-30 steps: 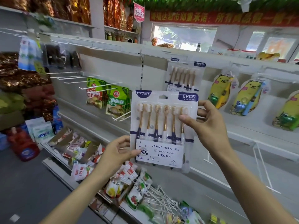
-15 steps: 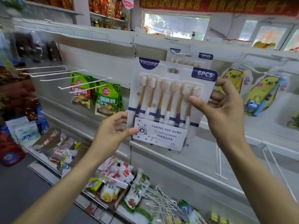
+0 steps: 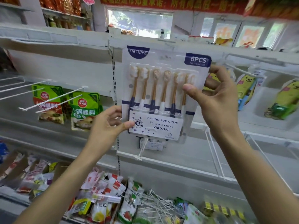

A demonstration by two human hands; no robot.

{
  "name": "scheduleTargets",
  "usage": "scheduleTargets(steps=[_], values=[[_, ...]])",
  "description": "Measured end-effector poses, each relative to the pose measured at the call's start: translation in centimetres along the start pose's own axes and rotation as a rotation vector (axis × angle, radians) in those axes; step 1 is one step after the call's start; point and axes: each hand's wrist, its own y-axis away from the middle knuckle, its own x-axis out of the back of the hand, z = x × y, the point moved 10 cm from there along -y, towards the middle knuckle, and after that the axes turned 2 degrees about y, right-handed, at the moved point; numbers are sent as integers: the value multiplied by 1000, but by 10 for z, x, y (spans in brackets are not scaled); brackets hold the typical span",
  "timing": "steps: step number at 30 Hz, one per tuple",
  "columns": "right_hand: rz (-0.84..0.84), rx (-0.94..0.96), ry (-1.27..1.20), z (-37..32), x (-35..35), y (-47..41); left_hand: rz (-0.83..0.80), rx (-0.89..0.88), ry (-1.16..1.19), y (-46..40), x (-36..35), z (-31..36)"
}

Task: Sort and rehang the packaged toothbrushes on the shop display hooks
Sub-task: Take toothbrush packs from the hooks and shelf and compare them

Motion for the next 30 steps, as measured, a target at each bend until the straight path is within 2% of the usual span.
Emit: scheduleTargets(steps=[5, 8, 11, 20, 30], values=[[83, 9, 6, -5, 4, 3, -35, -65, 16, -8, 1, 6], [99, -17, 28, 1, 2, -1, -74, -38, 27, -17, -2, -3], [101, -83, 31, 22, -2, -7, -122, 25, 46, -32, -10, -19], [104, -143, 152, 70, -4, -51, -192, 22, -44, -92, -45, -51], [111, -244, 193, 135, -14, -107, -188, 51, -114, -167, -82, -92]])
